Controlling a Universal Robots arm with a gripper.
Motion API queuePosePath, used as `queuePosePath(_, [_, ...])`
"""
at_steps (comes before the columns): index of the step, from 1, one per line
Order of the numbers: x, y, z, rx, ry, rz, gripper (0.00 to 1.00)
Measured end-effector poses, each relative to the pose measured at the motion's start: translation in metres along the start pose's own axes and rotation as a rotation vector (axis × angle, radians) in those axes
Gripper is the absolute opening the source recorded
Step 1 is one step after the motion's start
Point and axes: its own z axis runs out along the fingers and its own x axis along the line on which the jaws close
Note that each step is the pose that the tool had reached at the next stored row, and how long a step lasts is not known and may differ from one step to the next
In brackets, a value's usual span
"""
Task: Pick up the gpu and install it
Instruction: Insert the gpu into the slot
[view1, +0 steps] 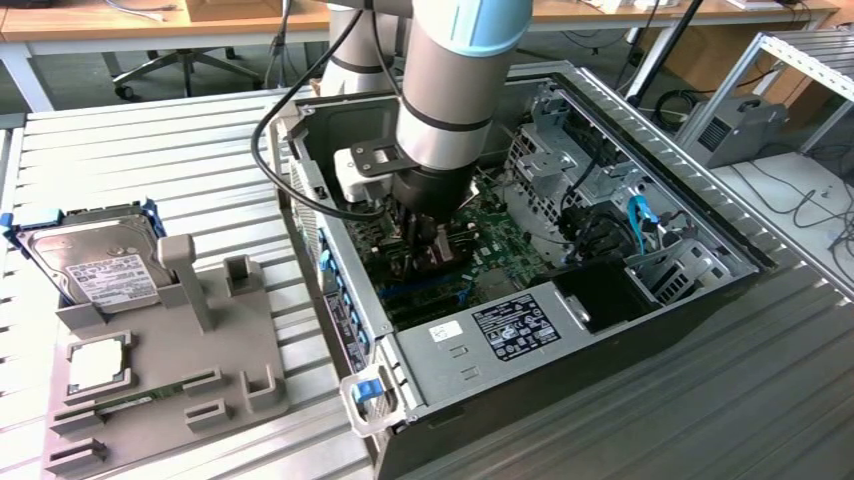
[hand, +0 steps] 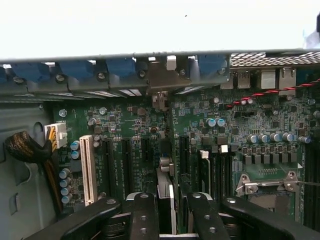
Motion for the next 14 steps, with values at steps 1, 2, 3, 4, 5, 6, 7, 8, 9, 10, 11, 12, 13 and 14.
queuePosePath(1, [0.0, 0.0, 0.0006, -0.0001, 0.0001, 0.001, 0.28])
queuePosePath(2, [0.0001, 0.0, 0.0012, -0.0002, 0.0003, 0.002, 0.28])
queuePosePath(3, [0.0001, 0.0, 0.0017, -0.0003, 0.0005, 0.003, 0.28])
queuePosePath(4, [0.0001, 0.0, 0.0023, -0.0002, 0.0004, 0.003, 0.28])
queuePosePath(5, [0.0001, 0.0, 0.0029, 0.0, -0.0003, 0.003, 0.28])
queuePosePath(6, [0.0002, 0.0, 0.0034, -0.0001, 0.0, 0.003, 0.28])
queuePosePath(7, [0.0002, 0.0, 0.0036, -0.0001, 0.0003, 0.004, 0.28])
queuePosePath(8, [0.0002, 0.0, 0.0036, -0.0001, 0.0003, 0.004, 0.28])
queuePosePath(9, [0.0001, 0.0, 0.0037, -0.0001, 0.0003, 0.004, 0.28])
queuePosePath(10, [0.0001, 0.0, 0.0039, 0.0001, 0.0, 0.004, 0.28])
queuePosePath(11, [0.0002, 0.0, 0.0038, 0.0001, 0.0001, 0.003, 0.28])
queuePosePath(12, [0.0001, 0.0, 0.0039, 0.0001, 0.0, 0.004, 0.28])
queuePosePath(13, [0.0001, 0.0, 0.0039, 0.0001, 0.0, 0.004, 0.28])
queuePosePath(14, [0.0001, 0.0, 0.0039, 0.0001, 0.0, 0.004, 0.28])
